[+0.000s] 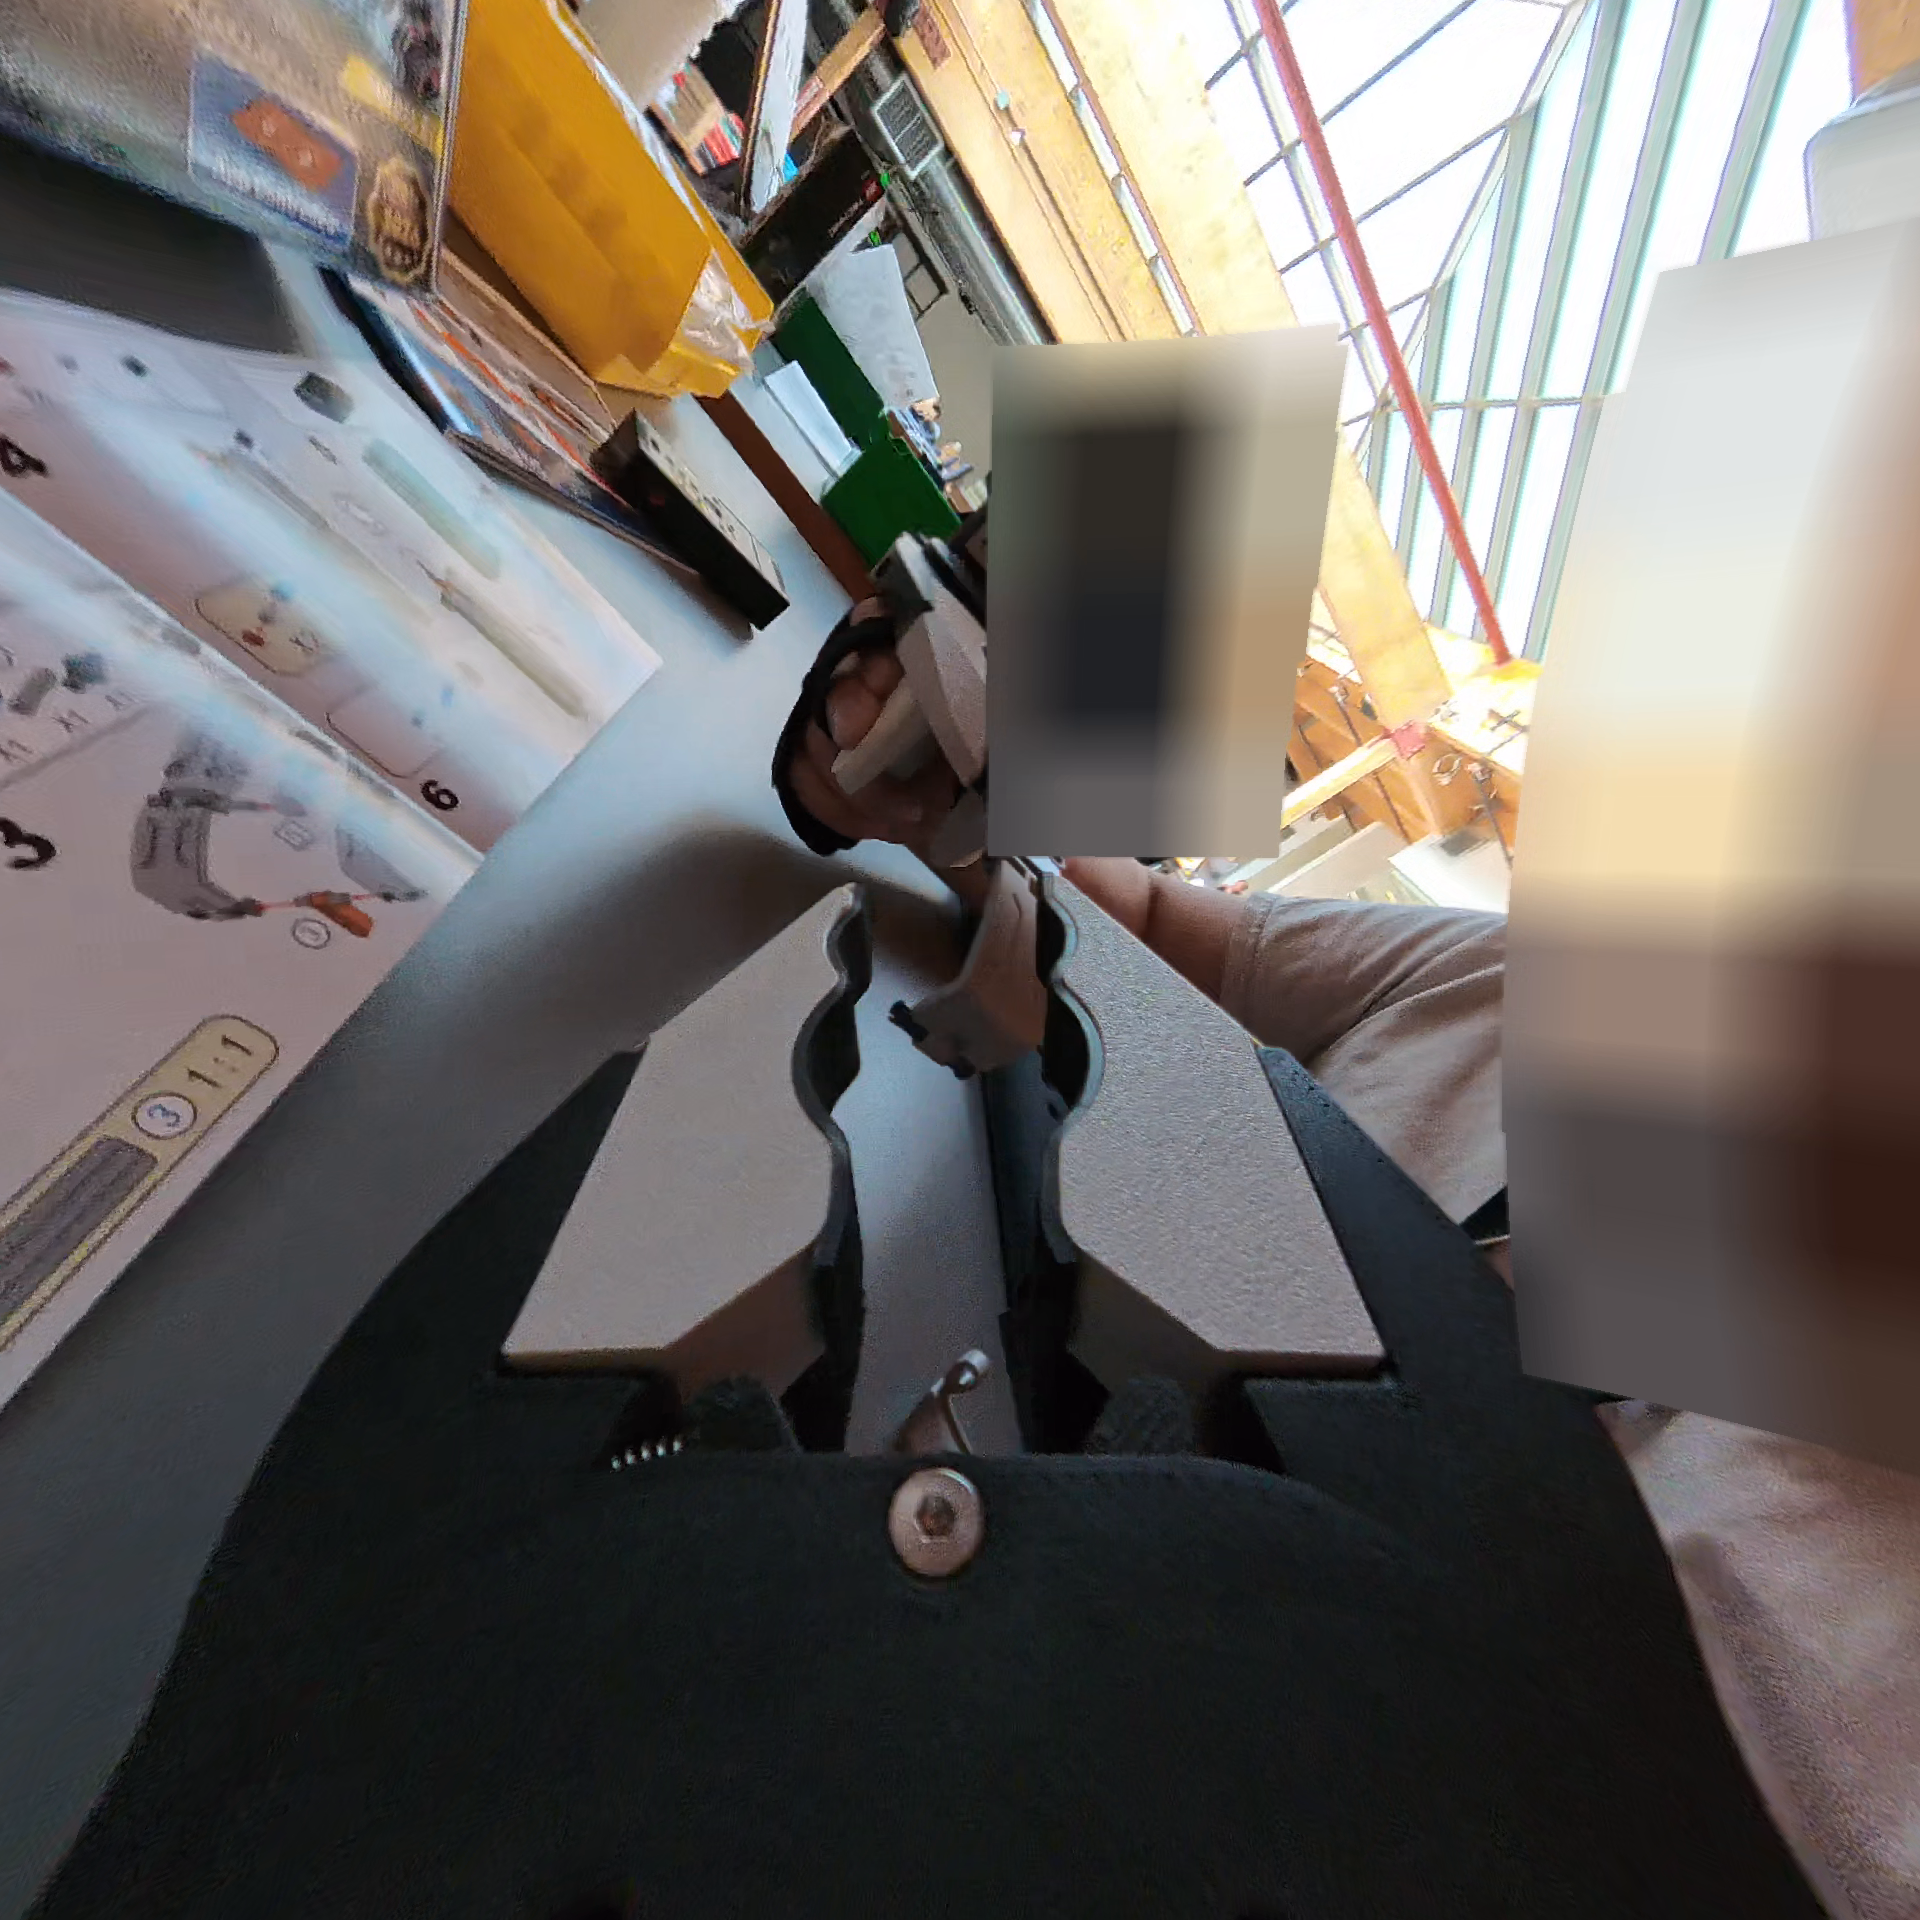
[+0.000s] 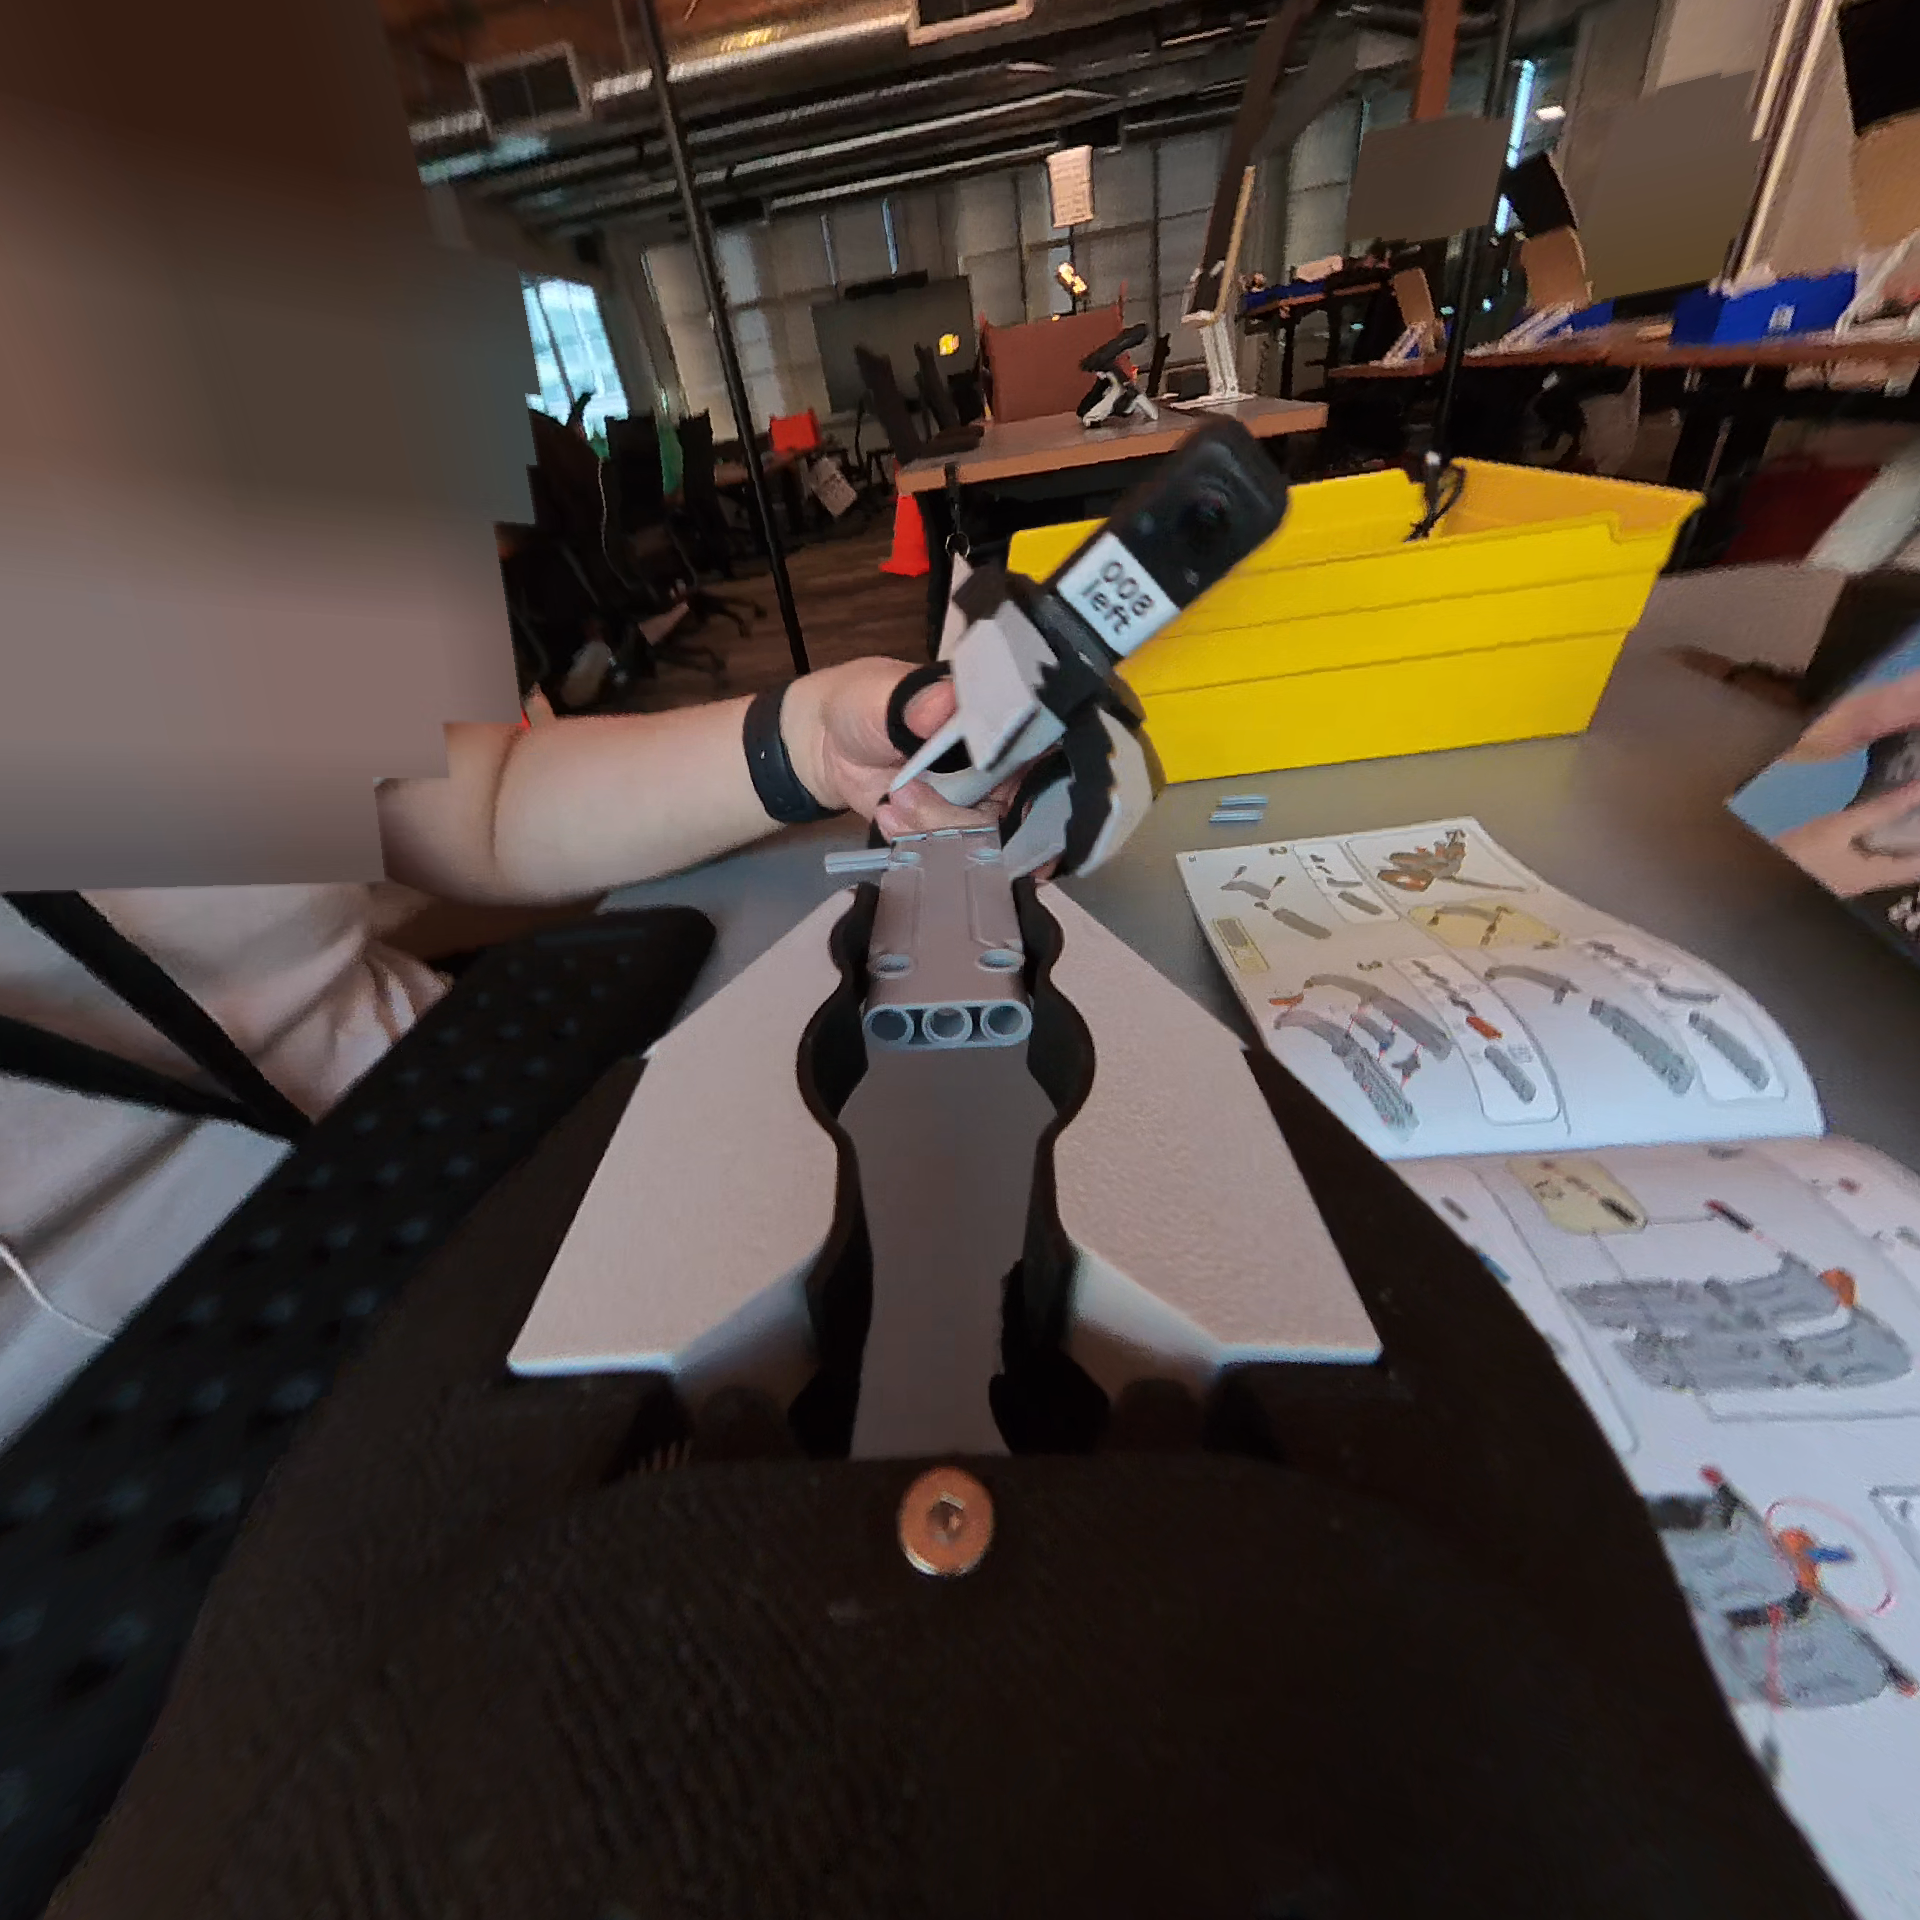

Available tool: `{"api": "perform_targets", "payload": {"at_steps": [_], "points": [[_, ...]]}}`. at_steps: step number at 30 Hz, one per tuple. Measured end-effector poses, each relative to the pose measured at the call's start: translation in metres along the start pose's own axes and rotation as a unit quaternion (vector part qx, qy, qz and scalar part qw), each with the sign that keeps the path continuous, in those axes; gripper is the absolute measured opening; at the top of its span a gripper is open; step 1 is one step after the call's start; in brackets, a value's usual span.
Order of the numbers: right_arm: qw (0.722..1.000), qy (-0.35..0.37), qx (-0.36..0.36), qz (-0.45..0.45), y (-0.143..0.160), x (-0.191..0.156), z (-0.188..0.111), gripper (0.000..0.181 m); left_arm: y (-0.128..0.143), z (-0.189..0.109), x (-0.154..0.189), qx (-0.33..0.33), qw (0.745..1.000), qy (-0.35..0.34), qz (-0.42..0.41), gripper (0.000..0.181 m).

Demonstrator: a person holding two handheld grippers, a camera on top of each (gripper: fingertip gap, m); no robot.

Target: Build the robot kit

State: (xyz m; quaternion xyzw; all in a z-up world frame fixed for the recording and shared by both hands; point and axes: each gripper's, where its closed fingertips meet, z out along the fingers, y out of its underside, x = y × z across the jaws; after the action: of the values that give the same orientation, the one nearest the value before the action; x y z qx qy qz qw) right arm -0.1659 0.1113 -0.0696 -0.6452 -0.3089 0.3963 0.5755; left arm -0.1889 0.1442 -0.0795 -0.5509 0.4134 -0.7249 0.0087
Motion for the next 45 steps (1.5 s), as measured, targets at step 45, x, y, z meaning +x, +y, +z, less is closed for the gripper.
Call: {"api": "perform_targets", "payload": {"at_steps": [45], "points": [[0.99,0.088,-0.111,-0.025,0.029,0.032,-0.015,0.039,0.016,0.009,-0.011,-0.057,0.992,-0.087,0.072,0.023]]}}
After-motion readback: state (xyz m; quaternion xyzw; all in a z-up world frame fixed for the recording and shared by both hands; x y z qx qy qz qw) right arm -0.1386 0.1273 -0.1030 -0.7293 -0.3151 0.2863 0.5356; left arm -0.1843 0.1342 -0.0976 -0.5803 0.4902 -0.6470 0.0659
